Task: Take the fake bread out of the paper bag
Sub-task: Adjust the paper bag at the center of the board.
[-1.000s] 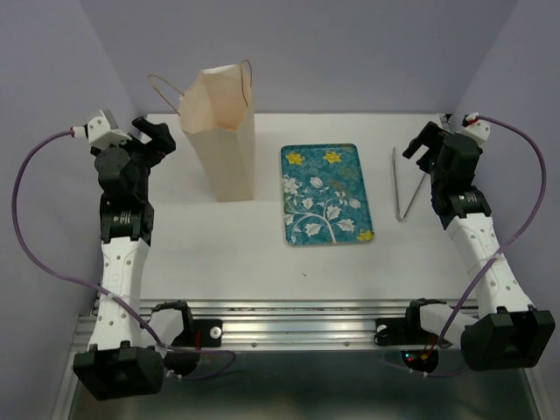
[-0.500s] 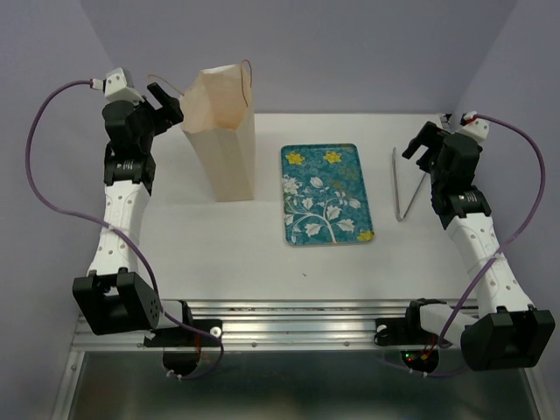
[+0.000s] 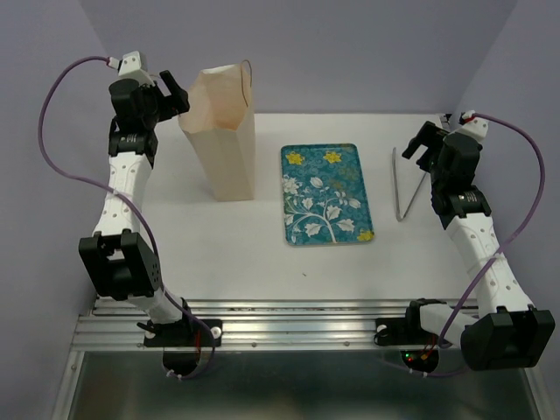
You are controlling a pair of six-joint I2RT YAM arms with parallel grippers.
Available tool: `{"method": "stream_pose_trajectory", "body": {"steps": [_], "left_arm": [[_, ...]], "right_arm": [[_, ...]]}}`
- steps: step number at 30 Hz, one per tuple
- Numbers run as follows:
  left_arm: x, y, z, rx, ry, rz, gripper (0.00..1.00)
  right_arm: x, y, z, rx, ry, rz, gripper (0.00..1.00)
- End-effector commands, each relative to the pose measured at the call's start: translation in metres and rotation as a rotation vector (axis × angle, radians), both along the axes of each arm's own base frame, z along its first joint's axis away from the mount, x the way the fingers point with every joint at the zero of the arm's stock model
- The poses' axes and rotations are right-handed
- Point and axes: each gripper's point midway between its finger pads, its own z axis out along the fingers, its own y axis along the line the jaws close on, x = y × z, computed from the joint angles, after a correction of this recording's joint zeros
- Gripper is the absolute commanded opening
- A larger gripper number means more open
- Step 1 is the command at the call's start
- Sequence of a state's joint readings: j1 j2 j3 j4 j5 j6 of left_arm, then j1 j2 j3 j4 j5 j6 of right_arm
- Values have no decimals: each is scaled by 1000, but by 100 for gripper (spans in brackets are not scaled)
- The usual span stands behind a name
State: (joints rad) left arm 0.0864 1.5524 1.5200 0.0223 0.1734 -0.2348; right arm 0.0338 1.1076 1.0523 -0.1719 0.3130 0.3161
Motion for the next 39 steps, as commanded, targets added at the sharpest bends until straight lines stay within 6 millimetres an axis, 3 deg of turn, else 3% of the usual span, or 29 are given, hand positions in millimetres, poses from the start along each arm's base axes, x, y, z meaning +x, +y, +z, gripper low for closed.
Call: {"method": "stream_pose_trajectory", "body": {"steps": [1,8,10,12,14,17,18,20,23,28,30,35,36,38,39], "left_arm": [[7,-11,11,50,-24,-87,99],[22,-11,-4,75,7,-102,97],[25,-15,-9,85,25,-137,81],[27,-21,-7,98,17,-181,57],[31,-25,-11,134,14,-221,45],[35,-29,-18,158,30,-263,17],[37,-28,-19,164,35,-264,0],[42,-25,-19,174,43,-252,0],[45,-20,1,247,0,-250,0],[42,-17,63,461,-164,-265,0],[41,-22,72,516,-204,-288,0],[34,-59,66,689,-254,-411,0],[30,-90,47,740,-255,-494,0],[19,-113,36,793,-264,-549,0],[12,-135,25,842,-279,-608,0]], "right_arm": [[2,0,21,-22,-62,14,100],[7,1,13,-27,-38,25,100],[7,2,11,-28,-35,30,100],[9,4,10,-33,-30,43,100],[9,4,10,-33,-27,45,100],[10,4,9,-38,-25,46,100],[11,5,9,-49,-19,54,100],[14,7,7,-57,-10,75,100],[17,6,1,-67,9,70,100],[19,4,-7,-80,32,67,100],[19,3,-10,-83,39,61,100],[17,-9,-14,-87,49,-10,100],[17,-13,-16,-86,55,-37,100],[17,-15,-23,-92,73,-50,100],[17,-17,-26,-93,80,-59,100]]}}
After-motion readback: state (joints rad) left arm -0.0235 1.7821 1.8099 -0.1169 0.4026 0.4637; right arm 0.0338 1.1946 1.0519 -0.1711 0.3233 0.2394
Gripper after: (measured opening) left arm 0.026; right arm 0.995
